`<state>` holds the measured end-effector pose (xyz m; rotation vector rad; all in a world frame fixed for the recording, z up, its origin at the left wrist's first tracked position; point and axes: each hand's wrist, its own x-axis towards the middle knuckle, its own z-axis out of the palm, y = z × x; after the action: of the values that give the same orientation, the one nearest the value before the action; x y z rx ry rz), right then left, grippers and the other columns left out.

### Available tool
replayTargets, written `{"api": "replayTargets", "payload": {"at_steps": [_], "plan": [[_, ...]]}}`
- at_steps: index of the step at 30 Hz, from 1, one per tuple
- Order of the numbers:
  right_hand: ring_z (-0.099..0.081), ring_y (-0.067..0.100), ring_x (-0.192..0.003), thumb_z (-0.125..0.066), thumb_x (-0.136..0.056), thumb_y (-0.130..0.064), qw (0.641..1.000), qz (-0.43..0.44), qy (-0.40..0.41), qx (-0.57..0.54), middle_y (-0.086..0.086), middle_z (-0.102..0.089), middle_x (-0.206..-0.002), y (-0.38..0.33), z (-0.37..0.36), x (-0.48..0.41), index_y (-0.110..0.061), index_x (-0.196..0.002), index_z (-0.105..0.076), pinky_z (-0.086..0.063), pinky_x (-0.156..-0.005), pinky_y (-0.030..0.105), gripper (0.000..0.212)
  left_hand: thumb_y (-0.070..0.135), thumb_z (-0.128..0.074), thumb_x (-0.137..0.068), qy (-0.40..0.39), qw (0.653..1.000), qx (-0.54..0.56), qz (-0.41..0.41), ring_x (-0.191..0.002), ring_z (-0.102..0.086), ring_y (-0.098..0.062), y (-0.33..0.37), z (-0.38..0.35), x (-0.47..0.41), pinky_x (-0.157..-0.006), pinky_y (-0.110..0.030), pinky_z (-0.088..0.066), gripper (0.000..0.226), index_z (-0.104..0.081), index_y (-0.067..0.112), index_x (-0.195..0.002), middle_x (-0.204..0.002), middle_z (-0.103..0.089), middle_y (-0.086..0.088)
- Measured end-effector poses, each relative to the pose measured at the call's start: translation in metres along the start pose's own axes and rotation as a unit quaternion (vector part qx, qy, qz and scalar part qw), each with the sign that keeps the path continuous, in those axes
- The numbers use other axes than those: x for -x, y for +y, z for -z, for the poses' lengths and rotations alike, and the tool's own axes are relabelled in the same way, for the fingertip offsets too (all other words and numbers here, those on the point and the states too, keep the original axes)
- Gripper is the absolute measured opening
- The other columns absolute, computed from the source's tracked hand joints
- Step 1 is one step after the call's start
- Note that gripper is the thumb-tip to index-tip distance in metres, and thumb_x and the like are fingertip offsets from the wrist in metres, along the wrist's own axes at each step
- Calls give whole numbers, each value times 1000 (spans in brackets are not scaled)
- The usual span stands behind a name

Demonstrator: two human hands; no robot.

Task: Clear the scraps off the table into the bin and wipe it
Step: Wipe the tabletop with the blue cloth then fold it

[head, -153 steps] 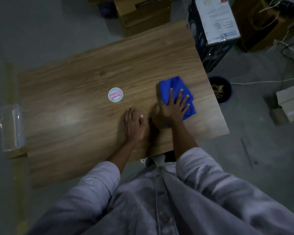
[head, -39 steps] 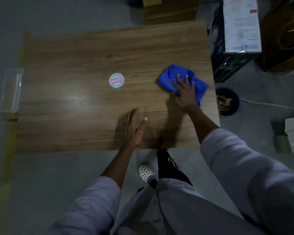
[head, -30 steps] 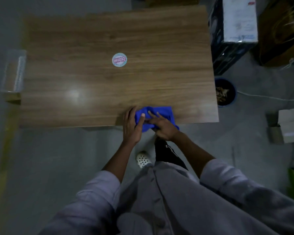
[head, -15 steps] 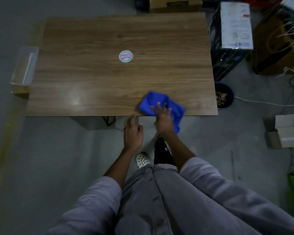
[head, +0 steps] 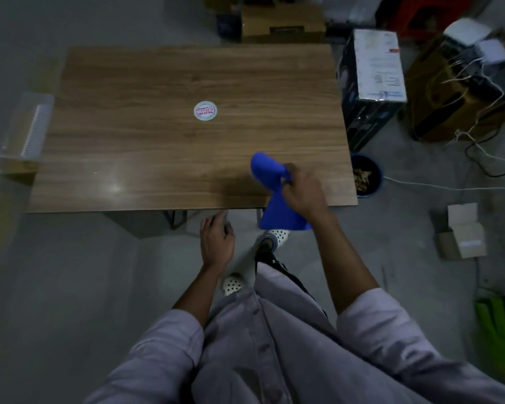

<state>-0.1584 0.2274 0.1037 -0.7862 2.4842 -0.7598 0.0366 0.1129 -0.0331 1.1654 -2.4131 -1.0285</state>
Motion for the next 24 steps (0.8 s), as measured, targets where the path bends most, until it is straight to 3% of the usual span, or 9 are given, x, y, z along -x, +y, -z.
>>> {"api": "replayTargets", "payload": {"at_steps": [4,6,9,11,12,13,15,19,24], "plan": [[-52,21,-78,-50,-97,-5,994,7,105,-13,5,-58,-91,-20,37,-13,-11,-140,-53,-31,-61,32,44,14,-60,-98,-26,996,55,58,-112,-61,-34,13,-4,-16,-89,-36,-48,28,-67,7,-124,-117,-70,-14],[-56,19,-79,-49,-96,-5,986,-16,75,-148,1,-63,-91,-24,36,-20,-16,-128,-62,-41,-63,30,37,31,-62,-99,-57,969,186,154,-111,-65,-31,27,0,-28,-84,-34,-50,33,-68,11,-125,-115,-71,-9],[-70,25,-102,-54,-96,-6,870,-117,-35,-478,5,-74,-112,-30,27,-19,-15,-118,-68,-55,-89,42,28,62,-60,-92,-118,823,456,317,-119,-64,-26,67,27,-50,-87,-42,-56,62,-63,15,-133,-128,-69,-7],[-70,25,-109,-57,-98,-12,789,-164,-111,-582,8,-72,-122,-30,25,-15,-13,-124,-66,-57,-94,41,27,69,-53,-91,-187,694,620,315,-126,-60,-31,85,51,-67,-99,-52,-51,72,-62,11,-133,-134,-65,-11],[-70,24,-109,-57,-98,-15,768,-175,-143,-599,7,-72,-122,-29,24,-12,-12,-125,-65,-58,-91,38,28,68,-53,-91,-204,658,661,297,-129,-58,-34,93,63,-73,-104,-53,-48,73,-61,9,-133,-135,-64,-13],[-70,23,-109,-57,-98,-17,752,-182,-169,-611,6,-72,-121,-27,24,-9,-12,-125,-65,-59,-88,36,28,65,-56,-91,-209,659,664,285,-130,-56,-35,100,72,-79,-106,-53,-47,71,-60,8,-133,-134,-64,-14],[-68,24,-112,-56,-98,-23,738,-190,-183,-621,7,-72,-120,-19,23,-7,-10,-123,-65,-57,-85,33,30,51,-65,-92,-204,720,606,269,-124,-61,-32,111,82,-91,-105,-49,-48,55,-65,9,-128,-126,-68,-11],[-59,30,-129,-51,-100,-46,735,-183,-180,-628,9,-62,-140,0,24,-8,-10,-131,-59,-49,-105,45,47,27,-78,-85,-183,834,471,220,-108,-69,-21,125,86,-107,-90,-35,-53,39,-71,8,-119,-115,-76,-4],[-61,24,-126,-66,-94,-46,824,-146,-166,-522,-5,-65,-135,7,26,-12,-28,-134,-63,-52,-101,53,44,19,-75,-89,-216,855,431,192,-99,-73,-18,137,80,-111,-74,-23,-55,33,-70,3,-117,-110,-77,-8]]}}
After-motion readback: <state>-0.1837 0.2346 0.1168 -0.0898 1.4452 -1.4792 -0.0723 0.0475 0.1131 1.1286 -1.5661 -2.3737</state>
